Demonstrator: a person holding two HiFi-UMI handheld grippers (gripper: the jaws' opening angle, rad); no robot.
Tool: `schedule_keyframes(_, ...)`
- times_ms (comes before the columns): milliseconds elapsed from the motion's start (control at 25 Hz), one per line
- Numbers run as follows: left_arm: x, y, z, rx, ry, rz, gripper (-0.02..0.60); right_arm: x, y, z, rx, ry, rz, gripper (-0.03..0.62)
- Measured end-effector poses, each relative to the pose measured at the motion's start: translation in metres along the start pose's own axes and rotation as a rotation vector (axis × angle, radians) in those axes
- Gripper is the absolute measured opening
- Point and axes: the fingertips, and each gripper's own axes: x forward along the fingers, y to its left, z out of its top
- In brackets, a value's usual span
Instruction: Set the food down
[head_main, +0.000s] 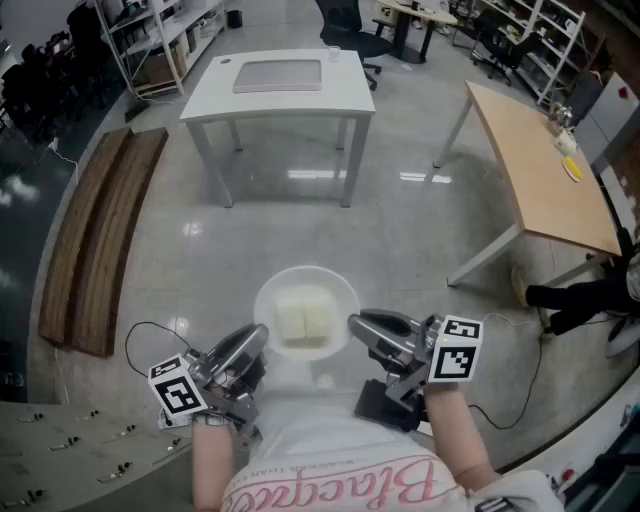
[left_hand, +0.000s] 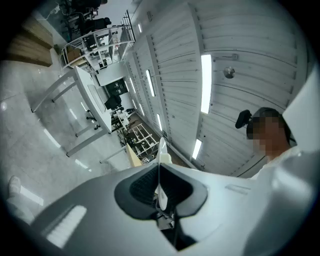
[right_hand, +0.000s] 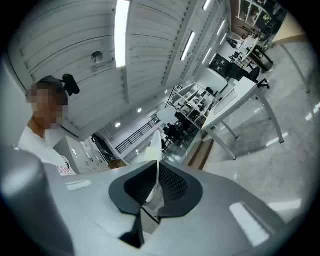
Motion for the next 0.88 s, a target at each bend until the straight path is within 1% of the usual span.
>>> schedule_keyframes(200, 0.004, 0.007, 0.003, -0.017, 0.005, 0.015, 0.011, 0.004, -0.008, 0.003, 0.024, 0.003, -0.010, 0.015)
schedule_keyframes(520, 0.017, 0.031, 0.028, -0.041, 0.019, 0.025, 0.011, 0.025, -0.031, 0.019, 0.046, 0.008, -0.025, 0.017)
schedule_keyframes(760, 0.037, 0.046, 0.054, -0.045, 0.030, 0.027, 0.011, 0.039, -0.050, 0.046, 0.047, 0.003, -0.031, 0.017)
schedule_keyframes(880, 0.046, 0.055, 0.069, -0.050, 0.030, 0.027, 0.011, 0.049, -0.060, 0.061, 0.080, -0.010, -0.029, 0.015)
